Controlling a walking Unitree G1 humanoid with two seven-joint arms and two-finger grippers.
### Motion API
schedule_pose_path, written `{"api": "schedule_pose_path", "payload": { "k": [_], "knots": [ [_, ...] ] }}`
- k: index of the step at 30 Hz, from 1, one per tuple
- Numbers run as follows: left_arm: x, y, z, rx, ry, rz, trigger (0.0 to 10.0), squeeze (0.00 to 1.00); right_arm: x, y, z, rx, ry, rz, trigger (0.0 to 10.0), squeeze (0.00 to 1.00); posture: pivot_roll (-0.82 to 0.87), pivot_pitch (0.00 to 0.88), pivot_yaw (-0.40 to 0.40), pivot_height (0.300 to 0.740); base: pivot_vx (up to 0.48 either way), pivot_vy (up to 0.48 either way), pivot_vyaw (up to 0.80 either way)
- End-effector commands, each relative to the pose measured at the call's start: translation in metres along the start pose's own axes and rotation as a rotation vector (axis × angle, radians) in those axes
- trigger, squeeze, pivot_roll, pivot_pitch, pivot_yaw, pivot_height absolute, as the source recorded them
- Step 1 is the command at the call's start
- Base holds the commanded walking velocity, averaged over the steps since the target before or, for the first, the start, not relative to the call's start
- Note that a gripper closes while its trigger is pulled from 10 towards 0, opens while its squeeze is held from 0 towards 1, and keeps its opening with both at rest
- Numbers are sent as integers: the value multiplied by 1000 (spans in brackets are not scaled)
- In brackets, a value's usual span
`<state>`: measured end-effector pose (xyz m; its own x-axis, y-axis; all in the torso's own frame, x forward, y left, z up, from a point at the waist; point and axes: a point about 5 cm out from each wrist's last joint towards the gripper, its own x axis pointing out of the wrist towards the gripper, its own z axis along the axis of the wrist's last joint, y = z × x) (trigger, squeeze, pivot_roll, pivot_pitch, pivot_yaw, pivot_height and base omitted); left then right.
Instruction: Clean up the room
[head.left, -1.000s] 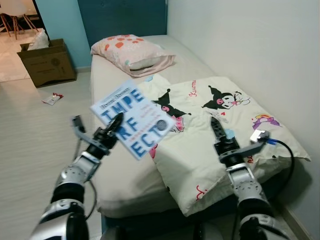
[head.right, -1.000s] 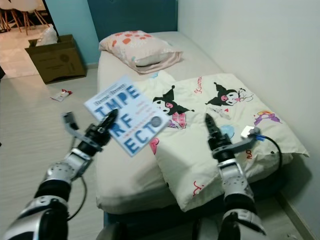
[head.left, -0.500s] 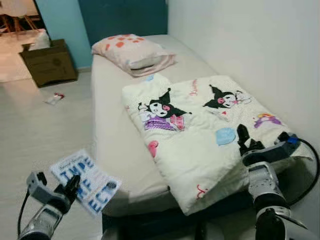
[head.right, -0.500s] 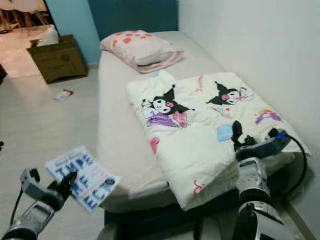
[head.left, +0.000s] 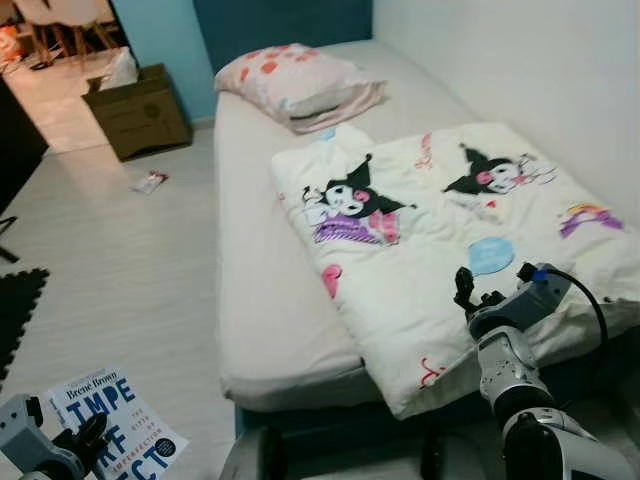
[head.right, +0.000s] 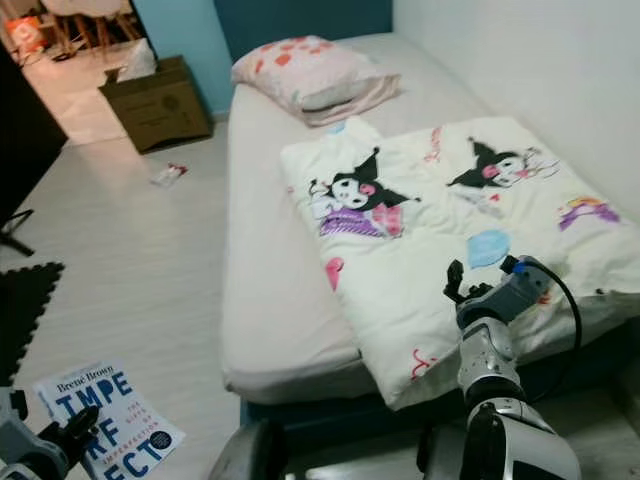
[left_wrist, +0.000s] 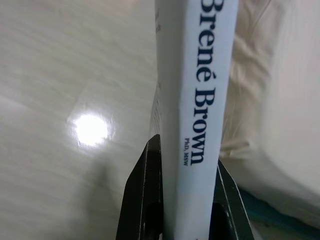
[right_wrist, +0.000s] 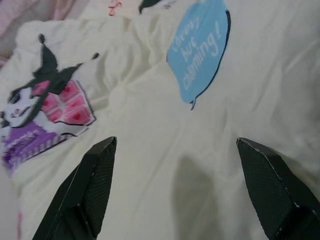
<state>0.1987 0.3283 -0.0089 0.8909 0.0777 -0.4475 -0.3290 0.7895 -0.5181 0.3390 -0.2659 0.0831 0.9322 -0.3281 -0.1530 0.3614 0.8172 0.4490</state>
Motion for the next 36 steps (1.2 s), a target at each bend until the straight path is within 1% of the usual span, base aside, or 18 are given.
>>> {"api": "schedule_pose_path", "payload": {
  "k": [1,2,4,5,9,11,13,14,15,18,22,25,27,29,30,31,34,36],
  "knots": [
    [0,-2,19,51,-29,-34,10000,0,-1,-6,0,-18,-8,-27,10000,0,362,219,143,570,0,0,0],
    [2,-7,22,55,-37,-60,10000,0,0,-10,9,-15,-45,-36,10000,0,368,230,149,570,0,0,0],
    [4,-13,26,59,-45,-87,10000,0,1,-15,19,-13,-88,-44,10000,0,369,232,150,570,0,0,0],
    [6,-20,27,65,-47,-123,10000,0,2,-21,34,-3,-152,-57,10000,0,368,242,156,570,0,0,0],
    [8,-26,27,72,-42,-155,10000,0,3,-28,47,-14,-202,-72,10000,0,364,253,162,570,0,0,0],
    [10,-32,25,75,-33,-175,10000,0,2,-36,54,-28,-216,-94,10000,0,358,264,170,570,0,0,0],
    [10,-34,24,75,-29,-182,10000,0,2,-39,56,-27,-217,-101,10000,0,356,269,169,570,0,0,0],
    [10,-38,22,75,-25,-197,10000,0,1,-47,53,-54,-166,-146,10000,0,356,275,169,570,0,0,0],
    [10,-40,22,73,-23,-204,10000,0,1,-50,49,-79,-128,-168,10000,0,358,277,169,570,0,0,0],
    [8,-42,22,72,-20,-213,10000,0,-1,-53,46,-84,-106,-182,10000,0,361,280,169,560,0,0,0],
    [5,-45,22,72,-14,-222,10000,0,-1,-54,45,-60,-114,-182,10000,0,367,285,169,535,0,0,0],
    [4,-45,22,73,-14,-223,10000,0,-1,-53,45,-53,-113,-181,10000,0,373,286,170,525,0,0,0],
    [2,-46,22,74,-13,-226,10000,0,1,-48,47,-28,-127,-143,10000,0,378,285,168,510,0,0,0],
    [2,-47,22,75,-12,-227,10000,0,1,-46,48,-19,-134,-131,10000,0,378,285,168,505,0,0,0],
    [2,-46,21,74,-11,-225,10000,0,3,-41,50,-4,-148,-90,10000,0,373,284,167,505,0,0,0],
    [2,-46,21,74,-11,-225,10000,0,3,-41,50,-4,-148,-90,10000,0,373,284,167,505,0,0,0],
    [1,-46,19,72,-4,-220,10000,0,5,-28,54,27,-187,27,10000,0,361,280,164,505,0,0,0],
    [1,-47,18,71,-1,-218,10000,0,5,-26,55,30,-196,53,10000,0,361,280,164,505,0,0,0]
  ]
}}
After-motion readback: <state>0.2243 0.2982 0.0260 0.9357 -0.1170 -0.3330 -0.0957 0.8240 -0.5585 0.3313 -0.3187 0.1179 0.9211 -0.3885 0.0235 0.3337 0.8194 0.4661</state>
